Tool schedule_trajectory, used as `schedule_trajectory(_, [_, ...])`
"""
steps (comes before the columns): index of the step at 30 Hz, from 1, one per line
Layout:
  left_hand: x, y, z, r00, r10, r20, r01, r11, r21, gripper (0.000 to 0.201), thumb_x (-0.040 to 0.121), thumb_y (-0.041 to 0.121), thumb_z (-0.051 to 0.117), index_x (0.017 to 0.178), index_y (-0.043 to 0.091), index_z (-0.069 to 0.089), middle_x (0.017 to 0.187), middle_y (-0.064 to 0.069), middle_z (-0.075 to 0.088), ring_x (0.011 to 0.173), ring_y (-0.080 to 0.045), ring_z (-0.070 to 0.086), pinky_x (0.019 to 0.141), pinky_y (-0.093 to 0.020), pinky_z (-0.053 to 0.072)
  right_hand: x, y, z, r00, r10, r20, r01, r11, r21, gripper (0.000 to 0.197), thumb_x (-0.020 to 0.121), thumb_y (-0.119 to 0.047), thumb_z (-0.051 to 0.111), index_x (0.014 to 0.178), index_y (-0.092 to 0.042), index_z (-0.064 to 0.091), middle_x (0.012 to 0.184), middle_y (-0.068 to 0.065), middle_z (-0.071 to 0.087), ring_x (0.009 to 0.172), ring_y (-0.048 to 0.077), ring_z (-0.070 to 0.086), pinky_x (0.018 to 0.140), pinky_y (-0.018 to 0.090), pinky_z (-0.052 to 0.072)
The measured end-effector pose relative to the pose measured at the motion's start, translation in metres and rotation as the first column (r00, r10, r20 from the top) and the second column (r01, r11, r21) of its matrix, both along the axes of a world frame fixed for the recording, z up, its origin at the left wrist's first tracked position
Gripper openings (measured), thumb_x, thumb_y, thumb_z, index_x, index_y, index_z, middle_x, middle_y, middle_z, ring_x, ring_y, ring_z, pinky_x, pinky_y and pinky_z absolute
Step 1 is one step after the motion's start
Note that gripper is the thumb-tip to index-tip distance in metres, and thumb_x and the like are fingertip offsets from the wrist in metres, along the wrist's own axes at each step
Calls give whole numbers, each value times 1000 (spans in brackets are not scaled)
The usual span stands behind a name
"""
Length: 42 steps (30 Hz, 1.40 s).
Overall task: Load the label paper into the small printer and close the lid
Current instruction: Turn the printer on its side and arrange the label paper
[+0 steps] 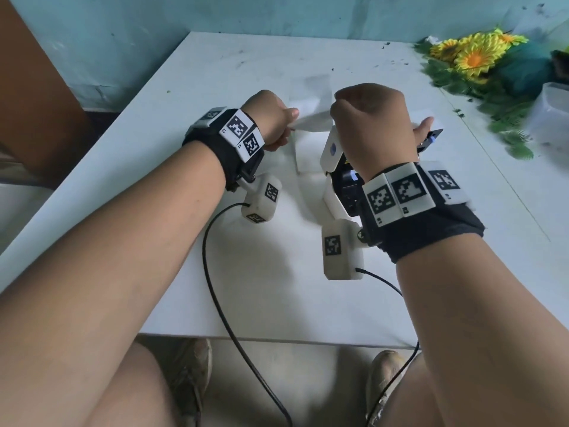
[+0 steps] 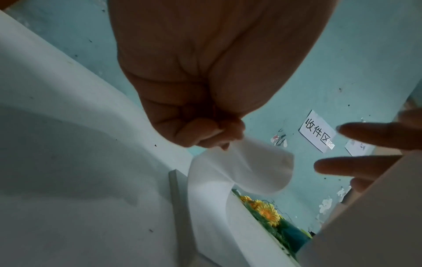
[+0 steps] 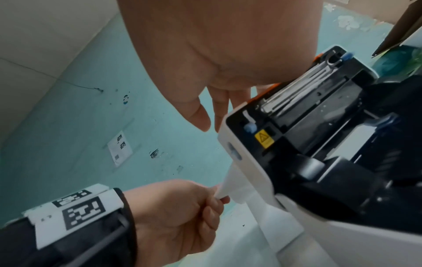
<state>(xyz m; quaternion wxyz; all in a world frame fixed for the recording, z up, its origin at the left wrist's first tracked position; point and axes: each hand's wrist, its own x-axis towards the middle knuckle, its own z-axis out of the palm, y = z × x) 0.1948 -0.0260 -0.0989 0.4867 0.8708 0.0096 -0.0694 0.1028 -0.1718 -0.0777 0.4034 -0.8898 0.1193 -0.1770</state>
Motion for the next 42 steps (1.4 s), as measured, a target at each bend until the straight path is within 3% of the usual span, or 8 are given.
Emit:
schedule_trajectory(5, [0,13,0,979,25,200,-38,997,61,30,103,21,63,74,12,59,69,-1,73,52,-12,60,56,-24,50,-5,0,-7,992,2,-128,-15,995,-102,40,92,-38,51,128,-37,68,87,-12,76,162,11,13,124,62,-20])
schedule_trajectory(12, [-9,9,1,963,-39,267,-2,988,153,14,96,28,64,93,14,67,63,1,67,43,-7,57,44,-17,45,-5,0,-9,995,9,-96,-15,998,-63,40,88,-38,51,125,-37,68,86,-16,71,161,11,19,124,61,-21])
schedule_trajectory(17, [-20,9,8,959,9,284,-13,1000,10,17,86,20,71,100,12,75,59,-1,70,40,-3,58,42,-16,46,-5,-2,0,999,-36,28,32,990,135,37,81,-40,50,111,-38,74,120,-21,71,132,6,57,124,65,-7])
schedule_trajectory(24, [-40,-6,20,981,-3,192,49,971,-233,14,88,12,63,99,17,70,72,-7,81,48,-16,66,50,-20,43,-19,-22,8,968,-250,-3,245,948,201,53,84,-39,63,137,-38,58,159,-3,44,160,30,17,126,62,12])
schedule_trajectory(27, [-45,-15,20,991,-18,134,55,959,-278,19,92,10,60,105,8,74,81,-5,83,60,-18,74,49,-18,46,-26,-42,12,970,-242,-18,236,926,295,71,78,-53,71,144,-31,54,151,-1,53,146,27,45,119,55,38])
schedule_trajectory(30, [-47,-20,19,993,-13,114,49,947,-319,15,92,9,63,94,8,78,90,-6,84,62,-18,74,54,-21,52,-35,-61,12,992,-114,-53,126,920,371,58,89,-40,74,142,-22,60,124,-1,69,96,17,72,85,35,62])
schedule_trajectory(39, [-53,-28,27,997,66,-47,-80,878,-471,42,74,58,76,82,18,85,111,-1,81,97,-29,72,100,-48,57,-49,-72,13,988,94,-122,-75,985,152,42,96,-40,68,138,-35,69,128,-14,71,68,-2,59,53,13,44])
schedule_trajectory(42, [-56,-30,24,995,102,-8,-94,876,-474,50,61,47,93,93,10,85,107,-9,80,103,-43,75,97,-52,61,-55,-64,13,977,148,-154,-136,987,88,47,93,-49,69,139,-39,66,120,-13,70,76,5,64,59,20,43])
